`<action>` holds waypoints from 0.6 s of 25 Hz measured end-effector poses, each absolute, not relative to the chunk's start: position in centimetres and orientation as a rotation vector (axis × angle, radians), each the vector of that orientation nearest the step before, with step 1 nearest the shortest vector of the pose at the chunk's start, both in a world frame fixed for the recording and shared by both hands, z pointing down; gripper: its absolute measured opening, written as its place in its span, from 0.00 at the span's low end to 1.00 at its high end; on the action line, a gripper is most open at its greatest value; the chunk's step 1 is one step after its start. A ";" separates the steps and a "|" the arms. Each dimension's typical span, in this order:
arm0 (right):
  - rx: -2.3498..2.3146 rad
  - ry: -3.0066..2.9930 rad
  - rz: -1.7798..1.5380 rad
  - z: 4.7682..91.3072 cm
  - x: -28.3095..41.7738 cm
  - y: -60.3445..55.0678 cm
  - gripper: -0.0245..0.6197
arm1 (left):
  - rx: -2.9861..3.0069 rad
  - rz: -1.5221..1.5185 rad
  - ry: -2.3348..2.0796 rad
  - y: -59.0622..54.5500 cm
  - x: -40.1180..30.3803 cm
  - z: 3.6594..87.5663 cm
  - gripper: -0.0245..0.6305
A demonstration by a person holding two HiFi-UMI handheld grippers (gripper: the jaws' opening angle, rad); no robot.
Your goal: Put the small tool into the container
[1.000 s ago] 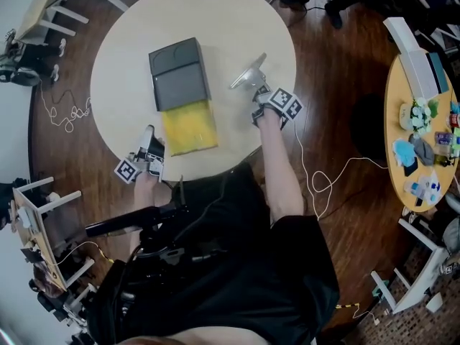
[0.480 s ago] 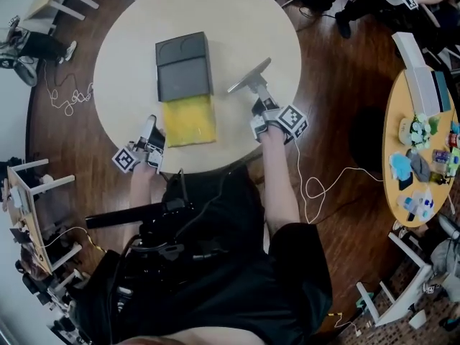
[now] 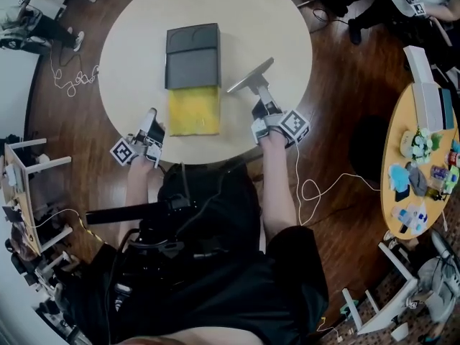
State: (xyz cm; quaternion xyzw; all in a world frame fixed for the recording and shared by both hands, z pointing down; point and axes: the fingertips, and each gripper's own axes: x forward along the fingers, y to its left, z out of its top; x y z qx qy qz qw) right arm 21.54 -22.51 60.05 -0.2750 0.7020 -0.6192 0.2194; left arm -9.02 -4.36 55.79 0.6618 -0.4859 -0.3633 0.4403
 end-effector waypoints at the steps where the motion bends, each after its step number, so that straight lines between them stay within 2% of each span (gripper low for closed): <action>1: -0.751 1.950 -1.713 59.9 21.2 -22.3 0.04 | 1.647 -0.904 -1.205 -4.3 -9.0 55.6 0.05; 15: -0.706 2.045 -1.682 56.4 17.3 -20.0 0.04 | 1.628 -0.972 -1.146 -4.7 -12.1 56.1 0.05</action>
